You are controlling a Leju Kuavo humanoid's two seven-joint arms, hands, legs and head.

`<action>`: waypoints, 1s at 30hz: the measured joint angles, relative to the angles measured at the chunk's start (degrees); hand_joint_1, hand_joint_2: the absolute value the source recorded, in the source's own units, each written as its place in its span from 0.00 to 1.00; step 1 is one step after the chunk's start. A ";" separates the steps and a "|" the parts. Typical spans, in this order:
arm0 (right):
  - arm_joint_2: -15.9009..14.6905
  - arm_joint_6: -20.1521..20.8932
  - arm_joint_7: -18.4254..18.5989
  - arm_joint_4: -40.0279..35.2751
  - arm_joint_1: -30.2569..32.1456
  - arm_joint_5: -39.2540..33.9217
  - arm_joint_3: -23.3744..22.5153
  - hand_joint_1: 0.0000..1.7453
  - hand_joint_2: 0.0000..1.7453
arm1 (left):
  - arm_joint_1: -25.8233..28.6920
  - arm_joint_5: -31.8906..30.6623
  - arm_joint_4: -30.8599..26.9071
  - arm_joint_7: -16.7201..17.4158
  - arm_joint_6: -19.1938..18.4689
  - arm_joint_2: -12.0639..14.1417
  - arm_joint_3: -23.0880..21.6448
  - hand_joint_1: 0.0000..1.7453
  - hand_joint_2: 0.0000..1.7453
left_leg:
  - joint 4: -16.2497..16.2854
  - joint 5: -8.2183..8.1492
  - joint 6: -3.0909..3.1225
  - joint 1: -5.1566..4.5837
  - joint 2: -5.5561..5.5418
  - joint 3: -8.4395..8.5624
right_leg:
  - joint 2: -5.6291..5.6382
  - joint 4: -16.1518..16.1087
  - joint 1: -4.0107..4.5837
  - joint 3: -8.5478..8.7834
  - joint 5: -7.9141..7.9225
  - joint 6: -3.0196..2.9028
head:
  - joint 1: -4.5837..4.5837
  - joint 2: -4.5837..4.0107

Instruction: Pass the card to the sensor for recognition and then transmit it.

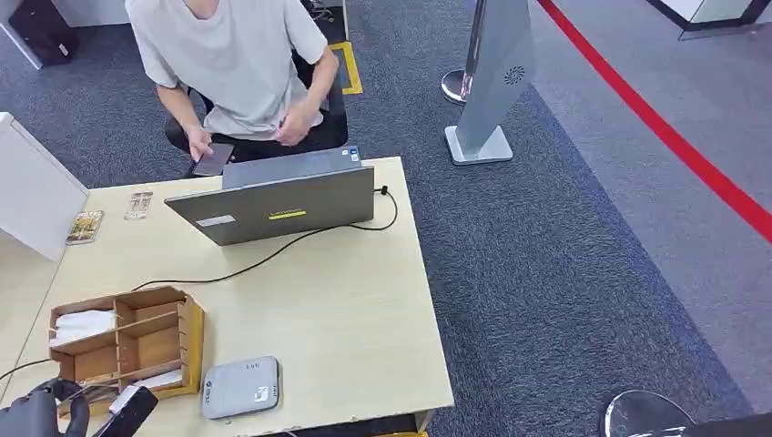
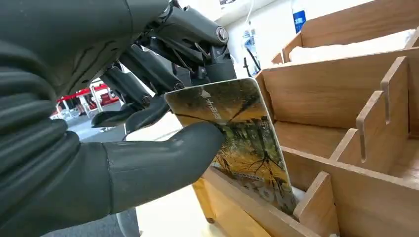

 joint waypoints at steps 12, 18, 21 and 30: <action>0.00 -1.05 -0.13 -0.70 0.40 -0.70 0.02 0.00 0.00 | 0.51 -2.01 -7.22 -1.62 -0.43 2.93 -0.48 1.00 1.00 | 0.01 0.01 -0.02 0.04 0.01 0.01 | -0.01 0.00 0.04 -0.02 0.02 -0.04 | 0.00 0.00; -0.02 -2.25 -1.73 -0.98 0.87 -2.82 0.06 0.00 0.00 | 0.30 -1.13 -16.53 -4.81 -5.09 10.02 -3.08 1.00 1.00 | 0.01 0.06 -0.09 0.06 -0.02 -0.01 | -0.03 0.00 0.14 -0.05 0.04 -0.06 | 0.00 0.00; -0.02 -2.60 -2.66 -0.98 0.93 -4.28 0.61 0.00 0.00 | -0.33 2.38 -22.64 -8.80 -8.19 15.64 -3.80 1.00 1.00 | 0.01 0.09 -0.14 0.11 0.00 0.00 | -0.02 0.01 0.18 -0.06 0.05 -0.08 | 0.02 0.00; -0.02 -2.14 -4.26 -0.85 0.48 -5.18 1.99 0.00 0.00 | -12.52 8.72 -29.94 -11.67 -13.57 25.05 -4.74 1.00 1.00 | 0.03 0.26 -0.08 0.11 -0.38 -0.12 | -0.47 0.01 0.18 -0.15 0.07 -0.10 | -0.02 0.00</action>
